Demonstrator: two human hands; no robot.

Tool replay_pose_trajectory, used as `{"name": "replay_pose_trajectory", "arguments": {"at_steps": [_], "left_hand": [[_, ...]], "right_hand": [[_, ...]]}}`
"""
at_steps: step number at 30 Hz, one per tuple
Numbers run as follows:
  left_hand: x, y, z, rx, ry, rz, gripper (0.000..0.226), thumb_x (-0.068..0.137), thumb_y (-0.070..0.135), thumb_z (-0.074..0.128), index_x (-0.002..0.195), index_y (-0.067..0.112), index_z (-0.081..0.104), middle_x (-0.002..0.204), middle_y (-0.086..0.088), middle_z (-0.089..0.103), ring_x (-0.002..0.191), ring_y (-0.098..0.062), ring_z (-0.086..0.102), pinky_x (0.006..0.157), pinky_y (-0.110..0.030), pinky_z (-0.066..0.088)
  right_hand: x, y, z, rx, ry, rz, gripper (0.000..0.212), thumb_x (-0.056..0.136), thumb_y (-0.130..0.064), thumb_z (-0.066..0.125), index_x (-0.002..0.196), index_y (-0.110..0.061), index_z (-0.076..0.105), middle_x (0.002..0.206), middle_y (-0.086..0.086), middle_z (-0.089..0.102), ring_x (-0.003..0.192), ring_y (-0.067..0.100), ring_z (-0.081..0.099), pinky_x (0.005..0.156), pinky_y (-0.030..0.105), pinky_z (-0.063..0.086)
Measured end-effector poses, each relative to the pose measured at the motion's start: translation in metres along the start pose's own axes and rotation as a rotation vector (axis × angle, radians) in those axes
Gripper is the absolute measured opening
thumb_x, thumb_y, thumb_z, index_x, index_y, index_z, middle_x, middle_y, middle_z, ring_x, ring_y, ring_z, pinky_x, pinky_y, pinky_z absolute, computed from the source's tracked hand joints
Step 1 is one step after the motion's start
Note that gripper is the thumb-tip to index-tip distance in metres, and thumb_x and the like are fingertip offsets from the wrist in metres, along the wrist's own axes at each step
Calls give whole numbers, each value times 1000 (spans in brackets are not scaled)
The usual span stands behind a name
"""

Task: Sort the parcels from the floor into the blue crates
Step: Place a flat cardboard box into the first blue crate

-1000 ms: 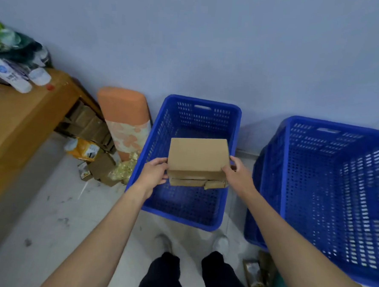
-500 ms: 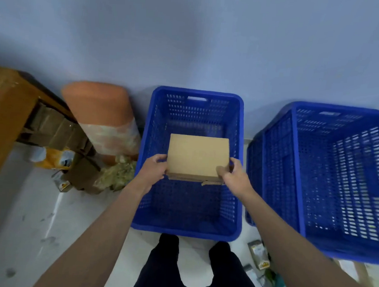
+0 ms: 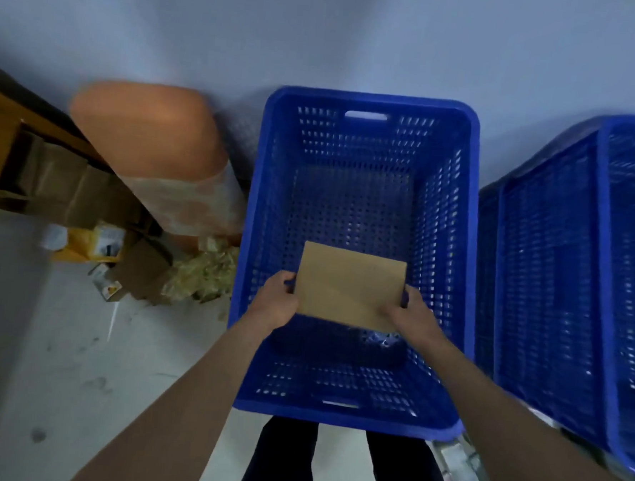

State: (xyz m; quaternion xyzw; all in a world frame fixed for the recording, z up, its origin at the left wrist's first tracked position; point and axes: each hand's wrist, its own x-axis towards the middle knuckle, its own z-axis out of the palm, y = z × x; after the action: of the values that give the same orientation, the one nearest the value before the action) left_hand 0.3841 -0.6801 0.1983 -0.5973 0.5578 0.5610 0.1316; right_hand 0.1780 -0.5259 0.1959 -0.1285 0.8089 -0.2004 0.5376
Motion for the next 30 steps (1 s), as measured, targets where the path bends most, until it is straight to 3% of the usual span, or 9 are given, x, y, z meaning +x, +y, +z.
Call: {"name": "replay_pose_trajectory", "arguments": {"at_steps": [2,4,8,12,15,18,20,24,30], "left_hand": [[14,-17,13,31,5,-48,53,96,14,61,145,19,44,113,7,59,93,-11,58,74,-26,47],[29,-33,25,25,8,-109,53,96,13,61,146,19,44,123,3,60,100,-16,60,78,-28,50],[55,-61,48,18,62,-188,34,92,15,60,125,18,54,97,7,60,85,-9,58,63,-25,45],[69,-88,58,107,79,-251,18,90,19,56,106,11,61,93,-3,65,80,-16,61,58,-27,44],[76,-102,60,119,40,-305,18,92,18,55,104,10,65,100,-9,68,87,-22,65,70,-32,53],[76,-110,63,237,-34,-328,11,93,15,51,87,12,60,86,-7,63,73,-20,60,55,-25,43],[75,-115,65,328,-65,-317,22,94,10,44,73,18,46,75,-3,51,63,-15,48,51,-24,35],[73,-123,61,429,-128,-277,24,99,12,36,84,14,54,90,-7,59,79,-19,54,69,-29,43],[66,-121,60,565,-148,-255,21,98,18,41,85,13,57,84,-2,57,77,-16,57,67,-28,47]], "right_hand": [[15,16,8,21,-44,38,71,93,-40,58,154,-25,24,140,4,50,118,28,55,100,49,48],[31,34,19,53,-83,67,67,93,-41,57,152,-25,28,136,2,53,113,24,58,98,46,50],[62,62,43,68,-178,121,60,97,-37,56,149,-23,30,116,-6,54,97,11,58,77,30,51],[79,78,70,53,-226,157,55,97,-36,53,147,-24,32,107,-12,50,95,11,56,81,33,50],[86,87,88,41,-271,199,61,98,-39,53,151,-22,27,115,-6,48,103,17,55,94,40,50],[90,95,102,43,-299,226,64,97,-41,54,152,-22,26,128,-1,47,114,22,53,102,43,47],[90,98,110,9,-316,231,68,97,-42,53,154,-22,23,141,2,45,115,21,50,103,42,45],[88,102,122,-49,-335,235,67,98,-42,52,154,-21,23,147,4,41,117,23,50,95,38,45],[87,99,130,-79,-353,211,62,99,-42,52,152,-20,30,146,3,44,102,17,47,91,33,44]]}}
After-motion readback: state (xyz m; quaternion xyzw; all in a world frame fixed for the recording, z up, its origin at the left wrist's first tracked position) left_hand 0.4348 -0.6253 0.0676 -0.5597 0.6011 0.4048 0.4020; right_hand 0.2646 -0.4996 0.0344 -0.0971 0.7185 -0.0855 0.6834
